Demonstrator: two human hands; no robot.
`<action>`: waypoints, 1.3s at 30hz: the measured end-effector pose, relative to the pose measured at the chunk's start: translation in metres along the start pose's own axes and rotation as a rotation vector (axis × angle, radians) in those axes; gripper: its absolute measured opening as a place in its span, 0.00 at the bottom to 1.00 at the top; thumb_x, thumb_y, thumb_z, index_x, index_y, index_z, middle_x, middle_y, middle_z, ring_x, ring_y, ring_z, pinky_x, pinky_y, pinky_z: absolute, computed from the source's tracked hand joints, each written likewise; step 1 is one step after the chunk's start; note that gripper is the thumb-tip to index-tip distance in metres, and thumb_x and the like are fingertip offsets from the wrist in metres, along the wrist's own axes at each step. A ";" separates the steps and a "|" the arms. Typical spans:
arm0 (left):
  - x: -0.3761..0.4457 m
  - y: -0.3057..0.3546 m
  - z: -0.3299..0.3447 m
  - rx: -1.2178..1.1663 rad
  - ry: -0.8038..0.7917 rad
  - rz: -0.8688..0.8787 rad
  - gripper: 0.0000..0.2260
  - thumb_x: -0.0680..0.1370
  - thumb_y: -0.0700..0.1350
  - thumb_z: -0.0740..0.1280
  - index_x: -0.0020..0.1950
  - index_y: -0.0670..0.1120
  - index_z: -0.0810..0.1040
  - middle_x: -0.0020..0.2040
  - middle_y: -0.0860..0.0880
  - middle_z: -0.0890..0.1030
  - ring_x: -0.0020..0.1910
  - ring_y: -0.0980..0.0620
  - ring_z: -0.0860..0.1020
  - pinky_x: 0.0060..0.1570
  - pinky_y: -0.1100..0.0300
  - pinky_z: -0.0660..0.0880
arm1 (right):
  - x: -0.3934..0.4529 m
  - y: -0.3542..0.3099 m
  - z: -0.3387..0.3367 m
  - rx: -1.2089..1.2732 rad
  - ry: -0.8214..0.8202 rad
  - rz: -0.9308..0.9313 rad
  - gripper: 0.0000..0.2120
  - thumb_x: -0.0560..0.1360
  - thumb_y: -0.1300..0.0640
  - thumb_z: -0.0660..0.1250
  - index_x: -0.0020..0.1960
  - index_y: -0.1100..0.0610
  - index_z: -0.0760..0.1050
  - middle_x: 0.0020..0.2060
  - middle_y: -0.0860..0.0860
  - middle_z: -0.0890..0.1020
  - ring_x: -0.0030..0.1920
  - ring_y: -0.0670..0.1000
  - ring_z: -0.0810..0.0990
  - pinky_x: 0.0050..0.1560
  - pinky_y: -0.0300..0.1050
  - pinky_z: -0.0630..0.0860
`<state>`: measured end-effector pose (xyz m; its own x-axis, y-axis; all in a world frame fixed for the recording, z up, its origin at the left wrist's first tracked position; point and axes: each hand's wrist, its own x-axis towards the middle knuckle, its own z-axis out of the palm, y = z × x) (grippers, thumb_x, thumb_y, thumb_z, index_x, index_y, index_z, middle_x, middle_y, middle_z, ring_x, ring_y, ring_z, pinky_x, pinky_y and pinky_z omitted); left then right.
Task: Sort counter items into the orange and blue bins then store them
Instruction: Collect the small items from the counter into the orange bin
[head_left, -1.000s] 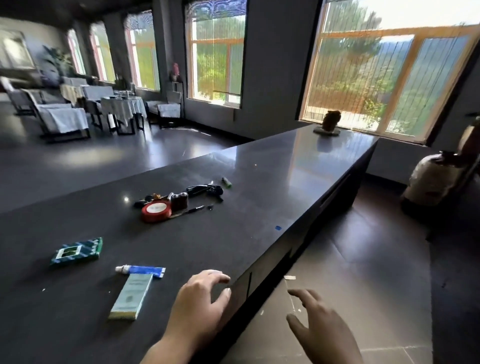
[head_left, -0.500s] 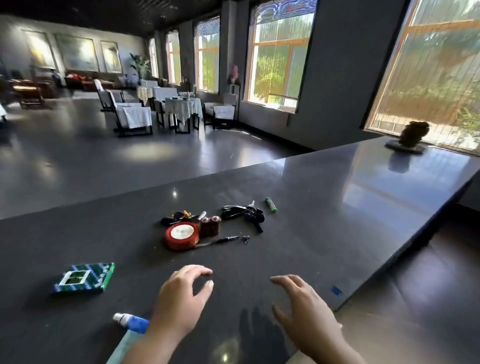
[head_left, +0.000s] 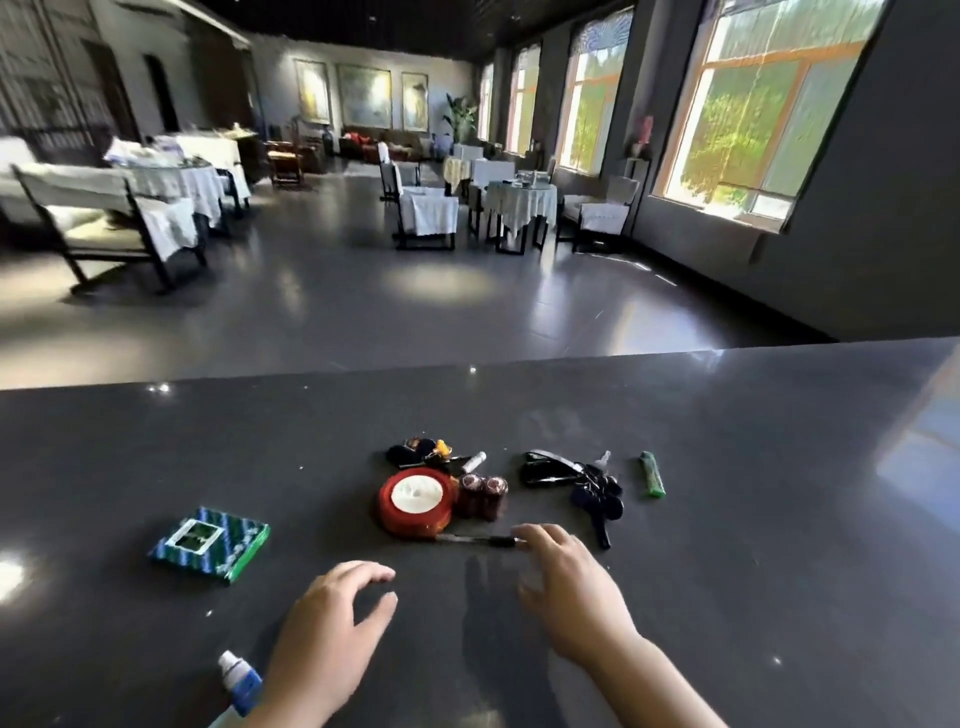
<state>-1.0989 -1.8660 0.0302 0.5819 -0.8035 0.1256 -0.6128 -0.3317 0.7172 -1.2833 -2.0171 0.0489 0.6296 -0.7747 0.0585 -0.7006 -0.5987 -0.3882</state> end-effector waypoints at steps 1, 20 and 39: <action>0.002 0.000 0.002 0.004 0.014 -0.029 0.08 0.74 0.44 0.71 0.50 0.55 0.80 0.52 0.60 0.78 0.56 0.57 0.75 0.58 0.61 0.69 | 0.015 0.002 -0.001 0.001 -0.005 -0.032 0.25 0.75 0.50 0.63 0.71 0.43 0.62 0.66 0.42 0.68 0.67 0.47 0.67 0.57 0.43 0.72; 0.024 0.001 0.045 -0.065 0.092 -0.119 0.19 0.68 0.43 0.76 0.55 0.57 0.78 0.54 0.63 0.77 0.55 0.63 0.76 0.56 0.69 0.70 | 0.120 0.015 0.047 0.109 -0.002 -0.069 0.17 0.73 0.46 0.68 0.59 0.49 0.71 0.54 0.43 0.76 0.56 0.49 0.75 0.46 0.43 0.72; 0.013 -0.019 0.023 -0.209 0.032 -0.205 0.17 0.65 0.38 0.78 0.45 0.57 0.80 0.43 0.55 0.84 0.45 0.68 0.79 0.46 0.78 0.70 | 0.103 -0.026 0.051 0.530 -0.284 -0.210 0.21 0.63 0.62 0.65 0.55 0.53 0.78 0.49 0.44 0.81 0.52 0.47 0.80 0.51 0.42 0.78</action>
<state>-1.0919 -1.8817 0.0023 0.7011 -0.7129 -0.0176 -0.3589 -0.3740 0.8552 -1.1830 -2.0710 0.0179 0.8510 -0.5240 -0.0351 -0.3369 -0.4935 -0.8018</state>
